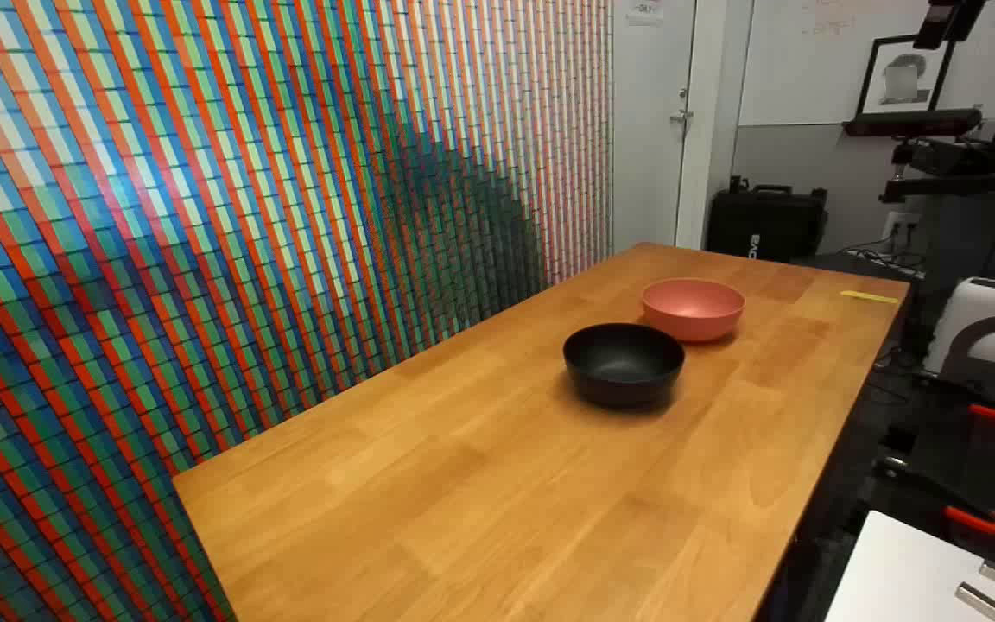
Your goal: Put the right bowl in the left bowl
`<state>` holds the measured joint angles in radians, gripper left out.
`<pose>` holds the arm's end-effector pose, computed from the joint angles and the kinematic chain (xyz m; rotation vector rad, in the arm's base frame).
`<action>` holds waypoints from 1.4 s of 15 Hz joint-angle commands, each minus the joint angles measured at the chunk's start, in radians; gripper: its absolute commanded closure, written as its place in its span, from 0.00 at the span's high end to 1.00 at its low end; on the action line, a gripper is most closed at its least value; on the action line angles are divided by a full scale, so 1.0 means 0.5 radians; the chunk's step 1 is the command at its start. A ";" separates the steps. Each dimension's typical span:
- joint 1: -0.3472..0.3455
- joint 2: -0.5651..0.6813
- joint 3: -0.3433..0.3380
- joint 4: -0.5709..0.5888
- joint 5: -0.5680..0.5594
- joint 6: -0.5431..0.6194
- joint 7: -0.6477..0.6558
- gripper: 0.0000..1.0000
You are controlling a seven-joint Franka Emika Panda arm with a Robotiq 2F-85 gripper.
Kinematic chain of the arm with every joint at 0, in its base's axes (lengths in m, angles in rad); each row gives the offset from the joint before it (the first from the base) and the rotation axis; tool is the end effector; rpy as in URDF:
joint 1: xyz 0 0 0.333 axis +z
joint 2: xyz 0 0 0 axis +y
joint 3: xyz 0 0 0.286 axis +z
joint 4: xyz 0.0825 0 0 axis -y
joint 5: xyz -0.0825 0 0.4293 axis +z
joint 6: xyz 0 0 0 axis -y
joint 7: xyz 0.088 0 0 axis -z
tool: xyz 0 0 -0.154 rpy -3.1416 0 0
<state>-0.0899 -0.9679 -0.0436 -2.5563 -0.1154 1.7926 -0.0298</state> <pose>0.3546 -0.0622 0.5052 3.0313 -0.1132 0.3007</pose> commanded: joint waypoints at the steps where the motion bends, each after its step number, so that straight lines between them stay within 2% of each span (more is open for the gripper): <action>1: 0.016 0.000 -0.009 0.009 -0.010 -0.003 0.011 1.00; 5: 0.016 -0.005 -0.009 0.023 -0.010 -0.003 0.011 1.00; 7: 0.058 0.071 0.041 0.066 -0.019 0.049 -0.004 1.00; 11: 0.112 0.482 0.136 0.234 -0.028 0.254 0.026 1.00; 15: 0.075 0.896 0.219 0.371 -0.096 0.551 0.098 1.00; 21: 0.099 1.547 0.238 0.541 -0.155 0.755 0.239 1.00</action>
<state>-0.0463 -0.3516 0.0632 -2.3634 -0.1611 2.1472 0.0370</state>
